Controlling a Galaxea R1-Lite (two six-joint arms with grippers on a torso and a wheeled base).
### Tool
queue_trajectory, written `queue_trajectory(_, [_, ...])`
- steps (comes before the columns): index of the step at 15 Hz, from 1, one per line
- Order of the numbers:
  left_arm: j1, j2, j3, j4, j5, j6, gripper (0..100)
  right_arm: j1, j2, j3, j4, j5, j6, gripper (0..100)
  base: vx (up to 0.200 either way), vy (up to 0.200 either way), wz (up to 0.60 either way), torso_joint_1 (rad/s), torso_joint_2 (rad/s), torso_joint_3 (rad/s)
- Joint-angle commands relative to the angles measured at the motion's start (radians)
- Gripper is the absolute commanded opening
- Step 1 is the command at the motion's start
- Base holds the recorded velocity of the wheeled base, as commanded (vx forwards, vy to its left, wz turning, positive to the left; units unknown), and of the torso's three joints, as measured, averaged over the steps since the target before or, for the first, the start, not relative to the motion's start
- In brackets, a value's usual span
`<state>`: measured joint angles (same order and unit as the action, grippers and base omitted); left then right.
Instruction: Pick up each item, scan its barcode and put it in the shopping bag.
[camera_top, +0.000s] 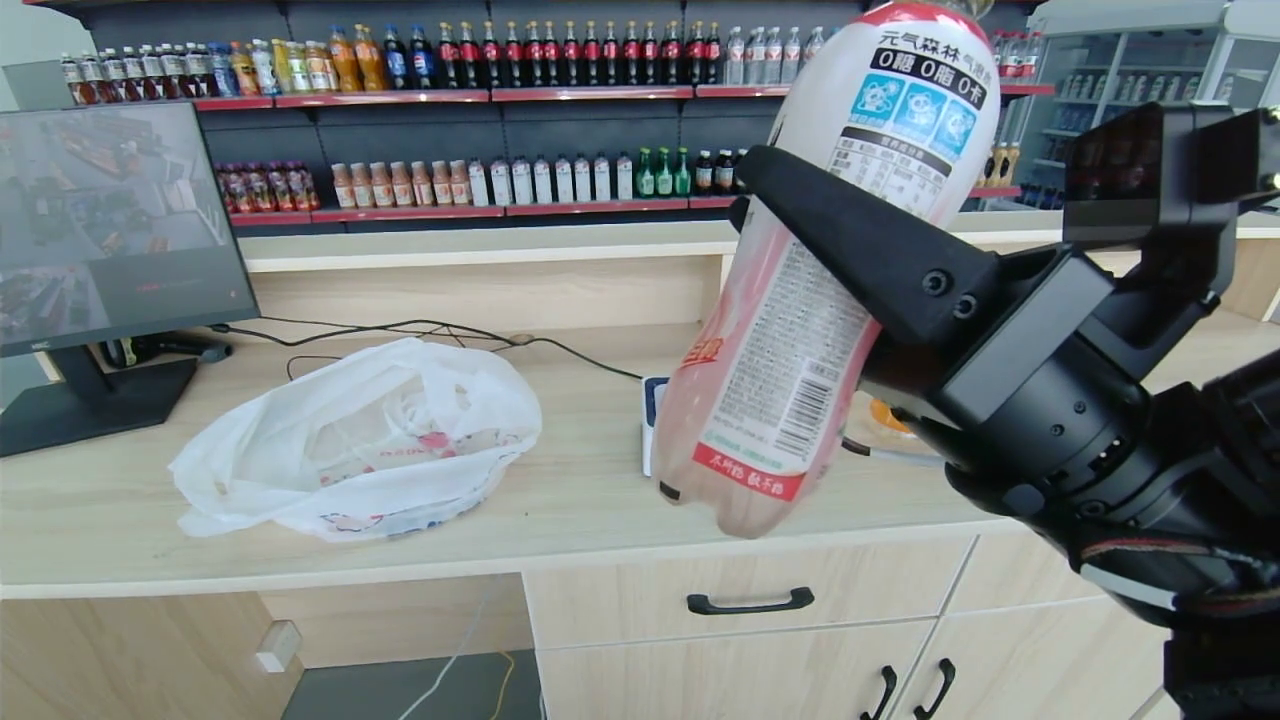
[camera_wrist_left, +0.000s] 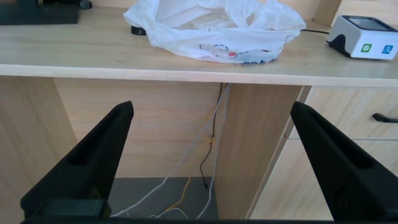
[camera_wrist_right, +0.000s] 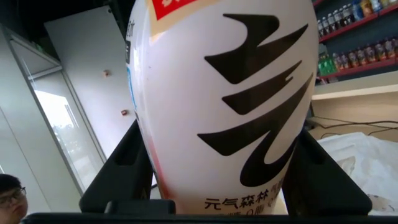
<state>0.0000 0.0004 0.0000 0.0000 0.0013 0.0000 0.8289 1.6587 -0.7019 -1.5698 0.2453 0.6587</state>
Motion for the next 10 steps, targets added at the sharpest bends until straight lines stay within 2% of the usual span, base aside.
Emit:
queue_trajectory(1, [0.000, 0.000, 0.000, 0.000, 0.000, 0.000, 100, 0.001, 0.003, 0.001, -0.001, 0.000, -0.007, 0, 0.000, 0.000, 0.00, 0.000, 0.00, 0.000])
queue_trajectory(5, [0.000, 0.000, 0.000, 0.000, 0.000, 0.000, 100, -0.005, 0.021, 0.015, -0.001, 0.000, -0.074, 0, 0.000, 0.000, 0.00, 0.000, 0.00, 0.000])
queue_trajectory(10, [0.000, 0.000, 0.000, 0.000, 0.000, 0.000, 100, -0.007, 0.069, 0.050, -0.001, 0.005, -0.272, 0, 0.000, 0.000, 0.00, 0.000, 0.00, 0.000])
